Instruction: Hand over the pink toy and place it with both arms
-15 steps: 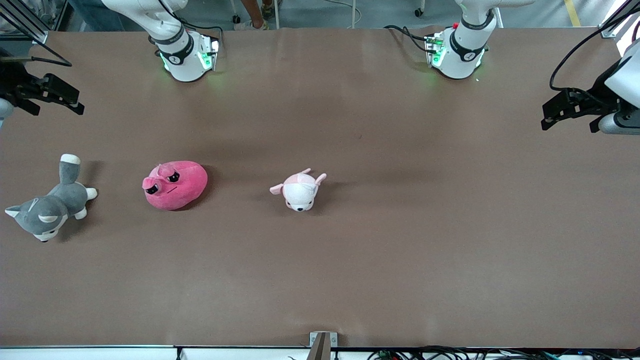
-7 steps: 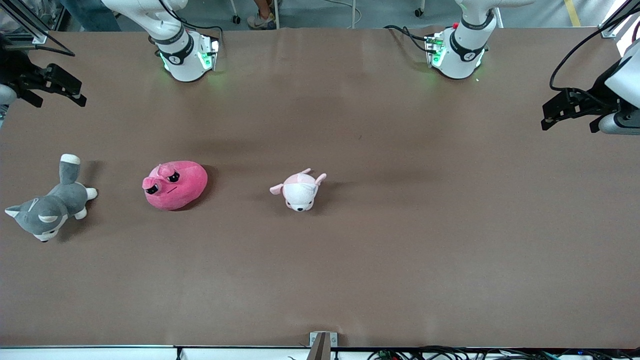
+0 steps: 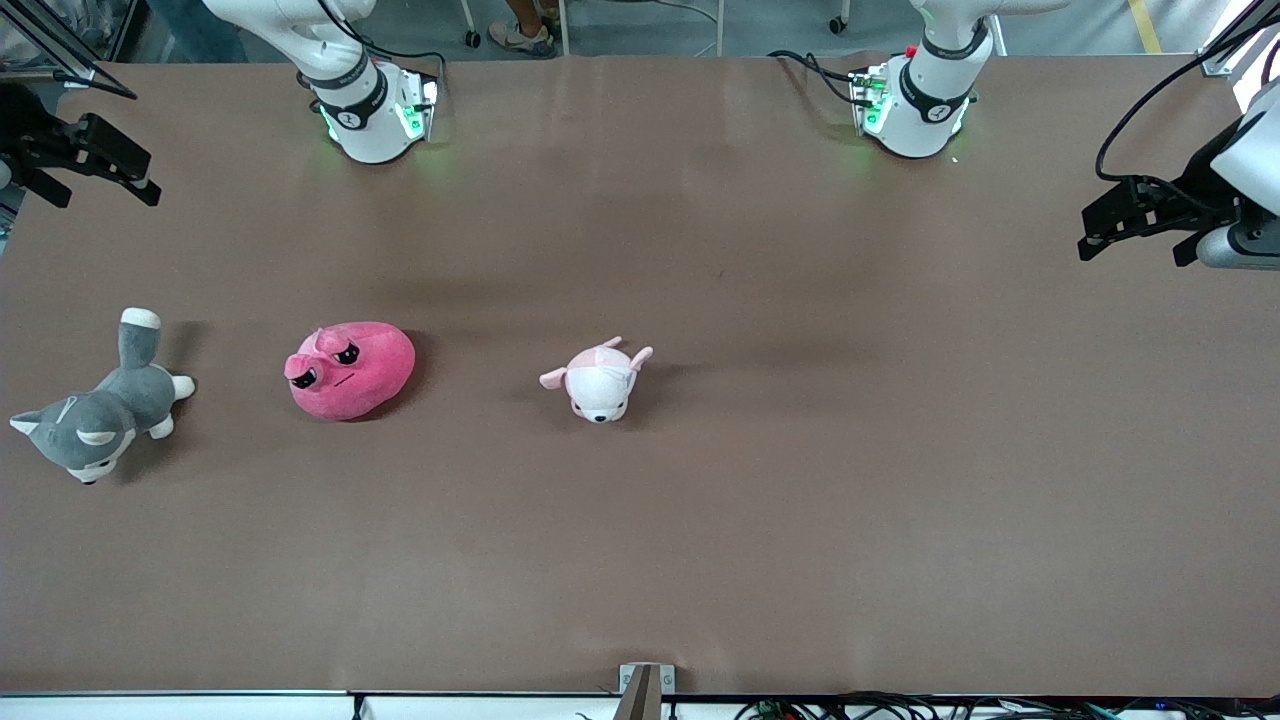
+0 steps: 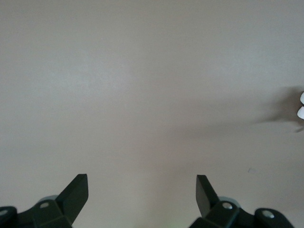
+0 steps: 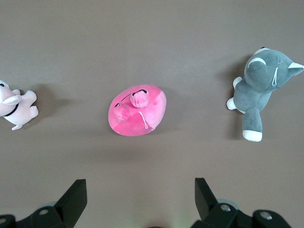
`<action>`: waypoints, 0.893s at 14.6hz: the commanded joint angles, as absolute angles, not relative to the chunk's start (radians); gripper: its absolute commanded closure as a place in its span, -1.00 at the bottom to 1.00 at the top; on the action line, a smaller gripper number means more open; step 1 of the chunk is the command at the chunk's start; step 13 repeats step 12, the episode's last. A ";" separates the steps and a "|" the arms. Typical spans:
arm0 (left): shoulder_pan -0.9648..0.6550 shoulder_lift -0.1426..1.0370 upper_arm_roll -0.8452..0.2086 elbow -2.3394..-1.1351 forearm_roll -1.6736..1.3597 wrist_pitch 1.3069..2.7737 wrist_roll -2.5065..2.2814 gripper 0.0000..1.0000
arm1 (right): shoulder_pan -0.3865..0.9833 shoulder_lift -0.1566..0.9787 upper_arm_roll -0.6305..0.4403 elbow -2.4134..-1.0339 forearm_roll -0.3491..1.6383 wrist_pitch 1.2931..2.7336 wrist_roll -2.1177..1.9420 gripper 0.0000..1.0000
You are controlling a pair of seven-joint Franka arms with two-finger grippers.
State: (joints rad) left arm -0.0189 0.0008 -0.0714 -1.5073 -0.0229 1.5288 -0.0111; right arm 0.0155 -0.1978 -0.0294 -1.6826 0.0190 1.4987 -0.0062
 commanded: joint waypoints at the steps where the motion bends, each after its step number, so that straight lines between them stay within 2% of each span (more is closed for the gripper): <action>1: -0.015 0.009 -0.069 -1.489 -0.038 1.532 -0.012 -1.00 | 0.005 -0.131 -0.025 -1.577 0.021 1.430 -0.020 -1.00; 3: -0.015 0.008 -0.069 -1.489 -0.038 1.532 -0.012 -1.00 | 0.006 -0.104 -0.025 -1.542 0.020 1.407 -0.020 -1.00; 13: -0.015 0.009 -0.069 -1.489 -0.038 1.532 -0.012 -1.00 | 0.006 -0.110 -0.026 -1.563 0.018 1.402 -0.020 -1.00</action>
